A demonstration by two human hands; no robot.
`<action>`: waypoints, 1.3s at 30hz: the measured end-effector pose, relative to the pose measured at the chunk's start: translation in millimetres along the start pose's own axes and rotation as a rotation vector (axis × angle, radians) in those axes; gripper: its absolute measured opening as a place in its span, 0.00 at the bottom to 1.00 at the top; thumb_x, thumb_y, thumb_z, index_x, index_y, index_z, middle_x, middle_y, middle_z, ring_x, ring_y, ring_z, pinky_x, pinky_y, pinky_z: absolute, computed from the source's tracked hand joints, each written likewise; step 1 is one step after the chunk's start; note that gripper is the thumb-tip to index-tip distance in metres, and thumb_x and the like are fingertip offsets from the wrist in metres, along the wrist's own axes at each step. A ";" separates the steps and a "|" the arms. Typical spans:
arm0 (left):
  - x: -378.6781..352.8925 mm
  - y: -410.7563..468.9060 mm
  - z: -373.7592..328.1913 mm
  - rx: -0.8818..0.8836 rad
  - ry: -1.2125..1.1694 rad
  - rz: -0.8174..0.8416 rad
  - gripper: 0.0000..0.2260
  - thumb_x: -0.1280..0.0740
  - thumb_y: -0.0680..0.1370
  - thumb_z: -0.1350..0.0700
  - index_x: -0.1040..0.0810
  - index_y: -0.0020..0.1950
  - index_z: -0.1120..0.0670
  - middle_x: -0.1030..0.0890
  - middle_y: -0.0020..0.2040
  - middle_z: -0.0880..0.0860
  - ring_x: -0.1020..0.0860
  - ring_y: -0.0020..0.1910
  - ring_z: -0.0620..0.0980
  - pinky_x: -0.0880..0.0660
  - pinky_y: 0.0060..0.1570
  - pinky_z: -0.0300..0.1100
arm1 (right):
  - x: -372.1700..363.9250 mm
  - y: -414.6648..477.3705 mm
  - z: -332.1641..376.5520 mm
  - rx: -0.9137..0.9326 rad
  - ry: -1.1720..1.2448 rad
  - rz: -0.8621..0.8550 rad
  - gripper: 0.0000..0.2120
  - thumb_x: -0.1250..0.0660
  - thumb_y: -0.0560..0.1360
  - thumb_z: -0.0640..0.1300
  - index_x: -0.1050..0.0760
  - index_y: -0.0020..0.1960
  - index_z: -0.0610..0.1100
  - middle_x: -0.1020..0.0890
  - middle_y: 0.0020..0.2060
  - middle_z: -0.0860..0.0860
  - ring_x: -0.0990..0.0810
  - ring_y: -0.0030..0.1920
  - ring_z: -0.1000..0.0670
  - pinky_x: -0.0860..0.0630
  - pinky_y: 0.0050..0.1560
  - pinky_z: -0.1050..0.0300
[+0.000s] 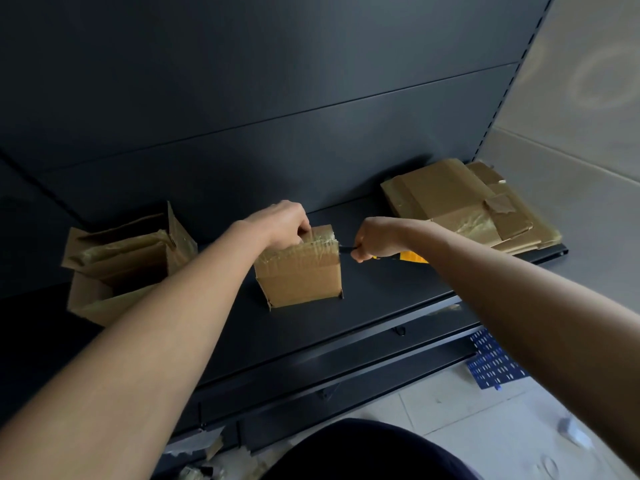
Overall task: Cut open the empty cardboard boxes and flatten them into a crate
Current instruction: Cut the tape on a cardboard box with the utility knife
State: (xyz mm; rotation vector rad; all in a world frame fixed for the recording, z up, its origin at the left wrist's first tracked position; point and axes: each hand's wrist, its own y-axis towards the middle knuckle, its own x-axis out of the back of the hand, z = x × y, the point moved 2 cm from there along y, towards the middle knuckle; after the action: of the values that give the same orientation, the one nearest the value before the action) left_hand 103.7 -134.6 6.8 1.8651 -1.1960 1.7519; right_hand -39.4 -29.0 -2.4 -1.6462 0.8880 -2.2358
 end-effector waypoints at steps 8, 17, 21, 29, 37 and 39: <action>0.8 -1.0 1.2 0.012 -0.081 -0.023 0.16 0.31 0.74 0.62 0.21 0.61 0.51 0.21 0.58 0.51 0.22 0.53 0.49 0.24 0.48 0.42 | 1.0 4.3 -2.5 -0.085 0.032 -0.066 0.19 0.38 0.78 0.47 0.28 0.30 0.43 0.26 0.27 0.51 0.30 0.27 0.52 0.37 0.28 0.60; -2.1 -8.1 7.2 0.065 -0.131 -0.063 0.14 0.27 0.72 0.59 0.22 0.56 0.52 0.22 0.54 0.51 0.22 0.49 0.49 0.23 0.46 0.43 | -2.5 17.1 -21.4 -0.231 0.178 -0.238 0.11 0.41 0.78 0.43 0.25 0.45 0.38 0.26 0.40 0.44 0.27 0.40 0.45 0.36 0.27 0.58; -3.8 -9.5 6.2 0.053 -0.132 -0.073 0.13 0.28 0.73 0.59 0.23 0.56 0.52 0.22 0.54 0.50 0.22 0.49 0.48 0.24 0.45 0.41 | -3.8 21.5 -20.3 -0.174 0.189 -0.291 0.11 0.39 0.78 0.48 0.30 0.47 0.39 0.29 0.32 0.48 0.28 0.36 0.46 0.37 0.27 0.58; -10.7 -27.2 31.0 0.187 -0.207 -0.148 0.11 0.27 0.71 0.52 0.25 0.49 0.49 0.22 0.48 0.47 0.23 0.46 0.47 0.25 0.43 0.43 | -50.2 60.9 -28.6 -0.232 0.369 -0.248 0.16 0.38 0.79 0.51 0.28 0.54 0.37 0.26 0.40 0.44 0.25 0.41 0.45 0.32 0.34 0.55; -22.1 -40.0 52.5 0.425 -0.321 -0.236 0.13 0.27 0.70 0.52 0.27 0.49 0.54 0.23 0.48 0.52 0.23 0.47 0.52 0.23 0.50 0.51 | -79.7 98.9 -7.4 -0.196 0.271 -0.267 0.20 0.39 0.80 0.50 0.29 0.65 0.38 0.30 0.62 0.40 0.33 0.64 0.40 0.29 0.57 0.48; -23.7 -40.6 55.2 0.464 -0.341 -0.253 0.13 0.27 0.70 0.52 0.27 0.48 0.54 0.24 0.46 0.51 0.24 0.46 0.52 0.23 0.48 0.50 | -78.3 100.5 -1.4 -0.154 0.249 -0.283 0.20 0.42 0.81 0.51 0.29 0.65 0.38 0.31 0.64 0.40 0.35 0.65 0.40 0.32 0.60 0.48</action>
State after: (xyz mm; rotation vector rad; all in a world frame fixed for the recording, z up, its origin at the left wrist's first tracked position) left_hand 172.9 -141.5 -13.9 2.5348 -0.6361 1.7165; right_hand -30.5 -68.0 -123.5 -1.6745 0.9580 -2.6714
